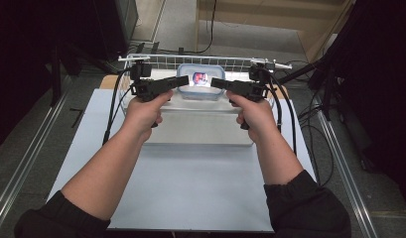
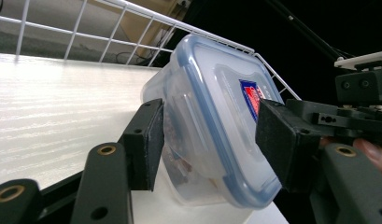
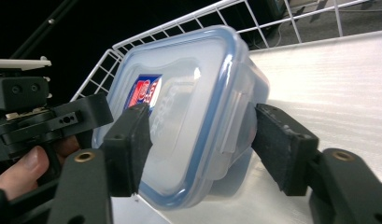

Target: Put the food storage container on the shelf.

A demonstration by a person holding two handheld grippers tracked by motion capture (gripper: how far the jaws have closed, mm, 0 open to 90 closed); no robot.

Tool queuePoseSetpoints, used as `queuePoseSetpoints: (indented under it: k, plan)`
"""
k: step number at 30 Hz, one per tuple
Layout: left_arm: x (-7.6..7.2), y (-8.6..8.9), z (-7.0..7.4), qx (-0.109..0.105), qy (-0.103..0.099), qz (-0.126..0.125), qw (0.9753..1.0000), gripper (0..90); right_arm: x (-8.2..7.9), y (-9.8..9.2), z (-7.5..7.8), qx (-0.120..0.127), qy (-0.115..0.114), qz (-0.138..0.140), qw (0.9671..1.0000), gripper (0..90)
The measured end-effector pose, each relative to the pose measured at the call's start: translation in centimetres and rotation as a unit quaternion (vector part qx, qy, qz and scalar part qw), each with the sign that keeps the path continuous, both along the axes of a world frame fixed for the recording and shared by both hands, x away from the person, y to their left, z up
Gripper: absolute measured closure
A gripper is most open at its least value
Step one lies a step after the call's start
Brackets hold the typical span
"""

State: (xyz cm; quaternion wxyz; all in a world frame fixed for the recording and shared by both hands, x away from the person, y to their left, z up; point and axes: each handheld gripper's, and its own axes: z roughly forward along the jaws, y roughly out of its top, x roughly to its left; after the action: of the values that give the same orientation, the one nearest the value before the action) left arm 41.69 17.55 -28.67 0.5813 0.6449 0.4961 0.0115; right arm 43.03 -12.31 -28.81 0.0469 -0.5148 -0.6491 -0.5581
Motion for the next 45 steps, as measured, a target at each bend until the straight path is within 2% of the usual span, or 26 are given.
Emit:
queuePoseSetpoints:
  k: [3, 7, 12, 13, 16, 17, 19, 21, 22, 23, 24, 25, 28, 30, 37, 39, 40, 44, 45]
  plan:
    - [0.0, 0.0, -0.1, 0.004, -0.004, 0.002, 1.0, 40.6, 0.1, 0.1, -0.1, -0.007, -0.001, -0.005, 1.0, 34.0]
    - [-0.3, 0.2, 0.2, 0.013, -0.014, 0.014, 0.9997, 32.7, -0.1, 0.0, 0.1, -0.004, -0.015, -0.008, 0.9999, 28.4]
    - [-1.3, 0.8, 0.8, 0.024, -0.033, 0.021, 0.9989, 28.0, -1.1, -0.3, 0.7, -0.026, -0.039, -0.014, 0.9988, 21.5]
    - [-1.7, 0.9, 0.9, 0.026, -0.038, 0.021, 0.9987, 27.6, -1.4, -0.4, 0.9, -0.032, -0.047, -0.016, 0.9983, 21.3]
    - [-3.2, 0.9, 1.1, 0.05, -0.062, 0.021, 0.9966, 26.1, -2.8, -0.6, 1.6, -0.051, -0.077, -0.019, 0.9956, 20.4]
    - [-3.8, 0.9, 1.1, 0.05, -0.069, 0.02, 0.9962, 25.9, -3.4, -0.7, 1.7, -0.057, -0.086, -0.02, 0.9944, 20.3]
    - [-5.1, 1.0, 0.9, 0.049, -0.082, 0.015, 0.9953, 25.7, -4.7, -0.8, 1.6, -0.067, -0.101, -0.024, 0.9924, 20.1]
    - [-6.5, 1.0, 0.6, 0.068, -0.099, 0.009, 0.9927, 25.4, -6.0, -1.0, 1.1, -0.084, -0.118, -0.027, 0.9891, 20.0]
    - [-6.5, 1.0, 0.6, 0.068, -0.099, 0.009, 0.9927, 25.4, -6.0, -1.0, 1.1, -0.084, -0.118, -0.027, 0.9891, 20.0]
    - [-7.7, 1.1, 0.1, 0.082, -0.114, 0.007, 0.99, 25.4, -7.1, -1.1, 0.4, -0.099, -0.129, -0.031, 0.9862, 19.8]
    - [-7.7, 1.1, 0.1, 0.082, -0.114, 0.007, 0.99, 25.4, -7.7, -1.2, 0.0, -0.104, -0.135, -0.032, 0.985, 19.7]
    - [-8.7, 1.3, -0.5, 0.085, -0.121, 0.005, 0.989, 25.4, -8.1, -1.3, -0.5, -0.106, -0.142, -0.032, 0.9836, 19.6]
    - [-10.0, 1.7, -1.5, 0.088, -0.129, 0.002, 0.9877, 25.4, -9.5, -1.6, -1.8, -0.116, -0.152, -0.034, 0.981, 18.4]
    - [-10.8, 1.9, -2.4, 0.091, -0.136, -0.001, 0.9865, 25.4, -10.5, -1.7, -2.6, -0.129, -0.164, -0.033, 0.9775, 18.9]
    - [-13.6, 2.9, -6.2, 0.11, -0.149, -0.008, 0.9827, 24.5, -13.4, -2.1, -6.4, -0.148, -0.18, -0.029, 0.9721, 19.6]
    - [-14.4, 3.1, -7.5, 0.123, -0.153, -0.01, 0.9805, 23.9, -14.2, -2.3, -7.9, -0.154, -0.182, -0.03, 0.9707, 19.4]
    - [-14.8, 3.2, -8.1, 0.131, -0.153, -0.011, 0.9794, 23.6, -14.6, -2.4, -8.6, -0.161, -0.185, -0.031, 0.969, 19.3]
    - [-16.2, 3.7, -10.6, 0.151, -0.137, -0.015, 0.9788, 23.5, -16.3, -2.7, -11.2, -0.177, -0.192, -0.038, 0.9644, 18.8]
    - [-16.6, 3.8, -11.1, 0.158, -0.136, -0.015, 0.9779, 23.5, -16.8, -2.8, -11.8, -0.18, -0.194, -0.039, 0.9636, 18.5]
